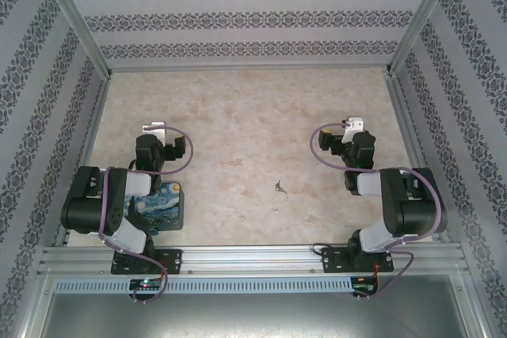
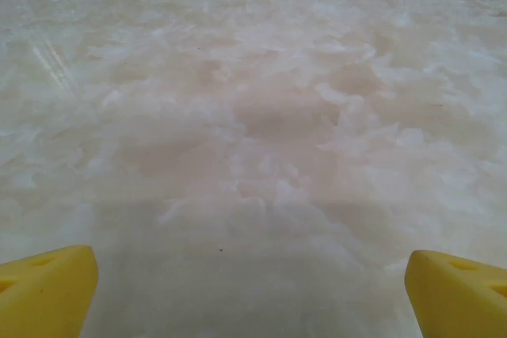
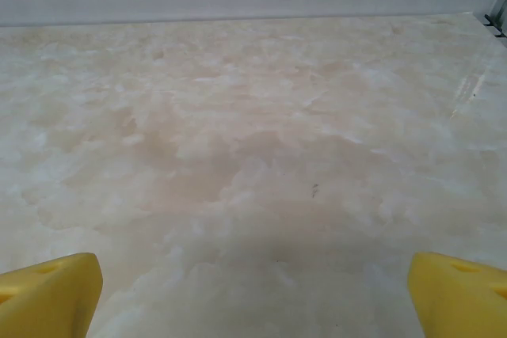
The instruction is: Unlock the padlock with the key
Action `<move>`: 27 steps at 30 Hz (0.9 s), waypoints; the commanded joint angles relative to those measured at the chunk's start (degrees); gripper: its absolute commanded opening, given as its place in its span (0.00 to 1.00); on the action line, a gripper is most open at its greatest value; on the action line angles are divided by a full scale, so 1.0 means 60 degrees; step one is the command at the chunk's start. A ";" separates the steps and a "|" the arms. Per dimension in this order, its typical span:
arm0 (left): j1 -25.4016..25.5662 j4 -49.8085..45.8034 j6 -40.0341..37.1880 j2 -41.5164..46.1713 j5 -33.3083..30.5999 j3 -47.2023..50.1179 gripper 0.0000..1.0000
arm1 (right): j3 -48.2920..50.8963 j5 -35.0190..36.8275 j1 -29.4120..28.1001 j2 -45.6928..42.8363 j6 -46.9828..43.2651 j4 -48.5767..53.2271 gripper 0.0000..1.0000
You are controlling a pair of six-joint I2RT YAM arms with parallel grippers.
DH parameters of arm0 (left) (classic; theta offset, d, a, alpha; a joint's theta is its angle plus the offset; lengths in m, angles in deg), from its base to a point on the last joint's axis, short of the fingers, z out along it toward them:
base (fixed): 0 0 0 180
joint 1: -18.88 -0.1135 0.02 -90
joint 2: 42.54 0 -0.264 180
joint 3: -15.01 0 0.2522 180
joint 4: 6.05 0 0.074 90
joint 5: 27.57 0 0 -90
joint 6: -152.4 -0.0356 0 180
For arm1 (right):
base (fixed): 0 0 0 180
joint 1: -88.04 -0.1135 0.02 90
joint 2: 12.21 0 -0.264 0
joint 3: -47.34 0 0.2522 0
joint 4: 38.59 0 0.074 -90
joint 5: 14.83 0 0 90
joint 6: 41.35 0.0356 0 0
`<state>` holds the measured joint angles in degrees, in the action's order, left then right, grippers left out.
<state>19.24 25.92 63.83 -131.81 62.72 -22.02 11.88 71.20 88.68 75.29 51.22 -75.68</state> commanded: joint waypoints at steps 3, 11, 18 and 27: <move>-0.0089 0.0244 -0.0194 -0.0035 0.0167 -0.0106 1.00 | -0.0018 -0.0119 0.0039 -0.0096 -0.0146 -0.0298 0.98; -0.0090 0.0213 -0.0195 -0.0043 0.0170 -0.0130 1.00 | -0.0032 0.0020 0.0040 -0.0097 -0.0070 -0.0270 0.98; -0.0104 0.0166 -0.0176 -0.0061 0.0200 -0.0154 0.99 | -0.0087 0.0017 0.0054 -0.0065 -0.0062 -0.0197 0.98; -0.0104 -0.0617 0.0038 0.0451 -0.0276 -0.0375 1.00 | -0.0120 0.0805 0.0084 -0.0666 0.0246 0.0307 0.98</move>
<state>19.22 24.92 63.87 -131.46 62.44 -22.20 11.88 72.89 88.68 74.66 51.59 -75.02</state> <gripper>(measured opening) 0.996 0.982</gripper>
